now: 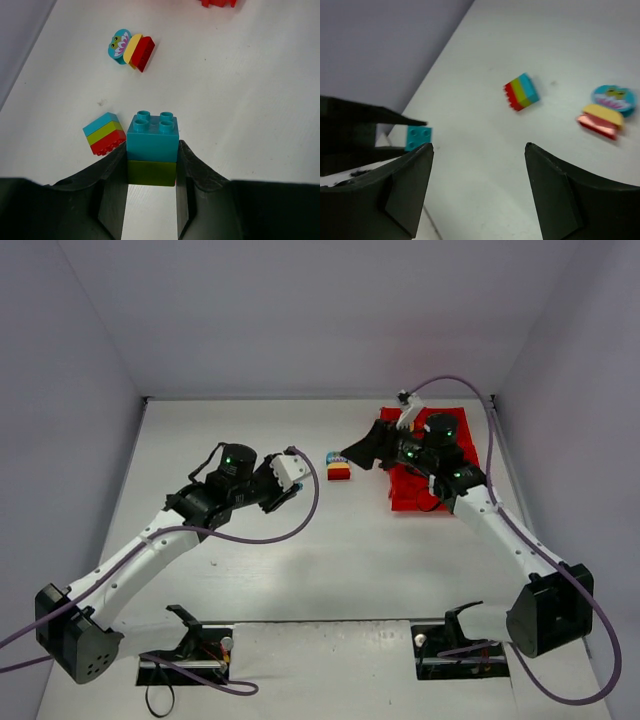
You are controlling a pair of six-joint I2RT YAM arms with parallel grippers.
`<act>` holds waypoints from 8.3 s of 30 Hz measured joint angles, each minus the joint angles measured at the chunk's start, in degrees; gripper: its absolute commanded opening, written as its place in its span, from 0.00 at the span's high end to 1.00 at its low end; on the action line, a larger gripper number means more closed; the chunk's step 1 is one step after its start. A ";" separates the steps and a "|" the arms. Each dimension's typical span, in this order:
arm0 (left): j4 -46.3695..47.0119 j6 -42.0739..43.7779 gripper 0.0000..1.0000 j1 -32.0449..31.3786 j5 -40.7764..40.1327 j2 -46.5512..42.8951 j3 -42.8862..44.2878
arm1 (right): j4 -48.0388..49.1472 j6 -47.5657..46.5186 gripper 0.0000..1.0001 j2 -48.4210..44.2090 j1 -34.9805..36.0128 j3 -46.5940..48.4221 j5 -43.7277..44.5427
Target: Sort the legos into containers by color
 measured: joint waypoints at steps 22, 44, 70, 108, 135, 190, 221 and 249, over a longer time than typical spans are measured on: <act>0.79 0.55 0.83 -0.74 0.81 -1.77 -0.92 | 12.46 12.94 0.34 9.99 17.53 -1.36 -5.33; 2.97 1.31 0.83 -1.20 0.39 -0.13 -0.90 | 7.21 9.75 1.00 10.69 16.70 1.27 -3.34; -3.02 0.66 0.83 -0.85 0.96 3.28 2.86 | -11.98 -7.63 1.00 -0.48 -17.33 1.01 15.87; 2.62 1.01 0.83 -0.85 4.68 -4.28 -2.58 | -5.46 0.15 0.27 -0.39 -10.60 2.25 1.11; 7.30 7.80 0.83 -2.40 4.83 -8.74 -8.59 | 3.89 9.44 0.29 8.15 19.78 0.55 -1.27; 1.33 -26.53 0.14 -0.63 -31.17 11.69 5.31 | -0.35 -15.10 0.65 43.30 -21.79 27.69 40.68; -2.38 -19.10 0.14 14.01 -12.22 41.09 22.88 | 0.28 -12.09 0.36 5.35 -19.04 2.99 24.85; 0.09 -16.96 0.83 13.94 -9.57 46.21 19.26 | -0.17 -9.20 0.36 0.35 -16.06 -2.56 18.56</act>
